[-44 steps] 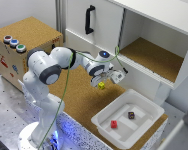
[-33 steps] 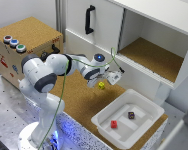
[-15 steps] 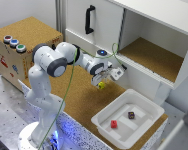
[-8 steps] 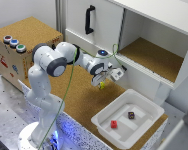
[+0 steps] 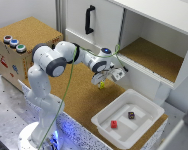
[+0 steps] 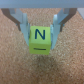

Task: Turn the yellow block right

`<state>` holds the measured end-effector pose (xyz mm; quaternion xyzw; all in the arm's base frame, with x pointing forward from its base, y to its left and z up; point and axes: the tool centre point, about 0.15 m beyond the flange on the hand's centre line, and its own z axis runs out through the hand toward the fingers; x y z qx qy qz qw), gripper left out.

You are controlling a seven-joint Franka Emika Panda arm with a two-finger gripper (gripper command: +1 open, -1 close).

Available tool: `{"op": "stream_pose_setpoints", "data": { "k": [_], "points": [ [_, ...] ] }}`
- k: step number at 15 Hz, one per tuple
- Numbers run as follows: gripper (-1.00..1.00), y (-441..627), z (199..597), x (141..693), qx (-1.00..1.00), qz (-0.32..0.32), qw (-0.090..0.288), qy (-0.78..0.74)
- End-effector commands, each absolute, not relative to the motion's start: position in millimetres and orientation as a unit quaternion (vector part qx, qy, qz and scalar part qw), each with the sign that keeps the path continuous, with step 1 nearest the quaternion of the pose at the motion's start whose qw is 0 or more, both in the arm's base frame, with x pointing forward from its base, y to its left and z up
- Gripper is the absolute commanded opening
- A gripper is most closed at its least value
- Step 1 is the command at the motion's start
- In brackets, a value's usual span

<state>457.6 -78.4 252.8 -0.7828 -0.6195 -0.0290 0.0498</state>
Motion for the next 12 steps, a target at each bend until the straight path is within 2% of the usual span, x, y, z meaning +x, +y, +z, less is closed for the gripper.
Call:
{"op": "stream_pose_setpoints", "data": {
  "k": [1,3,5,8,12],
  "points": [
    [-1.0,-82,289,447,-0.822,-0.061,0.039,-0.565],
    [-1.0,-89,289,451,-0.838,-0.07,0.026,-0.54],
    [-1.0,-93,285,451,-0.856,-0.069,0.032,-0.511],
    [-1.0,-88,288,447,-0.883,-0.057,0.02,-0.465],
    [-1.0,-71,278,443,-0.928,-0.025,0.024,-0.371]
  ]
}}
